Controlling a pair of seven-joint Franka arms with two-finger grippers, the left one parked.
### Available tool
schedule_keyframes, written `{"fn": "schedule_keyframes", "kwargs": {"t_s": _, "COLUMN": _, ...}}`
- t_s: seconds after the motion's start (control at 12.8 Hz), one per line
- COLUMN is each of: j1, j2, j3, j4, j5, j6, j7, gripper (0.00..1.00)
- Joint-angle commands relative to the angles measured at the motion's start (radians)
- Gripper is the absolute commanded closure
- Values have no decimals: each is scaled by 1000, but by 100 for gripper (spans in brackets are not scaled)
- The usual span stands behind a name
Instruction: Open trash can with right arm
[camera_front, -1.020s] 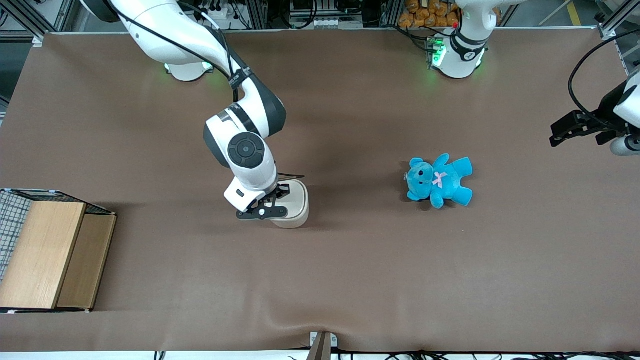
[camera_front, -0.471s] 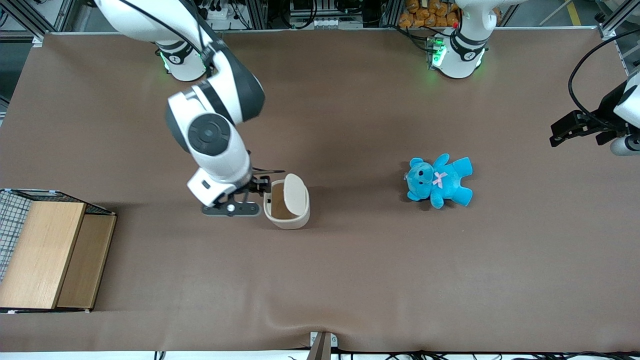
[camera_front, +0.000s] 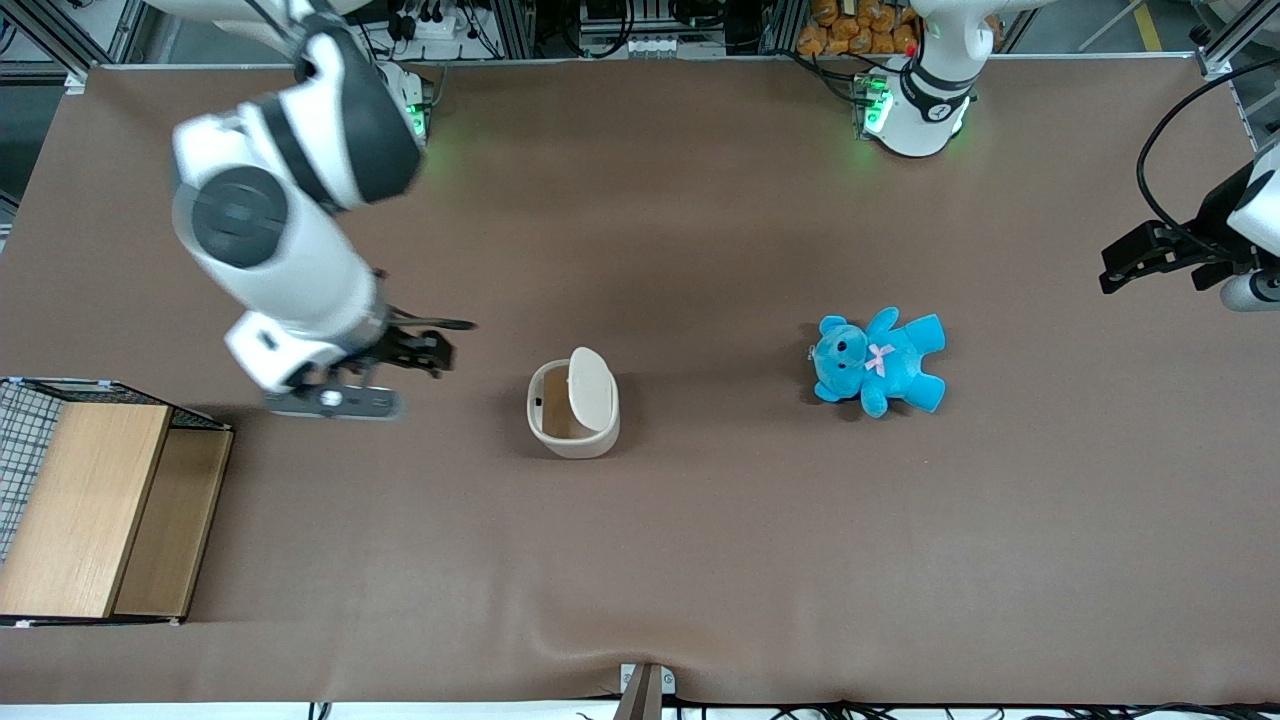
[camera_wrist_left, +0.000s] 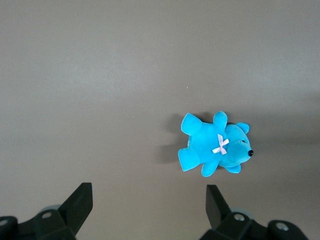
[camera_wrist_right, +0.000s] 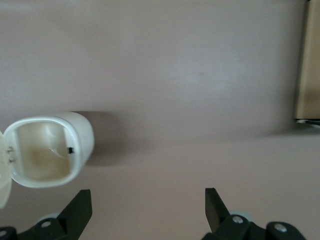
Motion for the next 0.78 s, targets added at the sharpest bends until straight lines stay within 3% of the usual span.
{"fn": "schedule_keyframes", "kwargs": {"t_s": 0.0, "j1": -95, "j2": -97, "j3": 14, "j4": -18, "j5": 24, "j6": -69, "j7": -126, "gripper": 0}}
{"fn": "schedule_keyframes", "kwargs": {"t_s": 0.24, "j1": -214, "j2": -158, "j3": 15, "j4": -20, "j5": 30, "j6": -137, "j7": -313, "gripper": 0}}
{"fn": "schedule_keyframes", "kwargs": {"t_s": 0.47, "j1": -343, "j2": -210, "j3": 15, "j4": -29, "j5": 94, "j6": -177, "j7": -436, "gripper": 0}}
{"fn": "schedule_keyframes", "kwargs": {"t_s": 0.71, "j1": -414, "j2": -258, "j3": 14, "j4": -39, "j5": 99, "j6": -180, "j7": -539, "gripper": 0}}
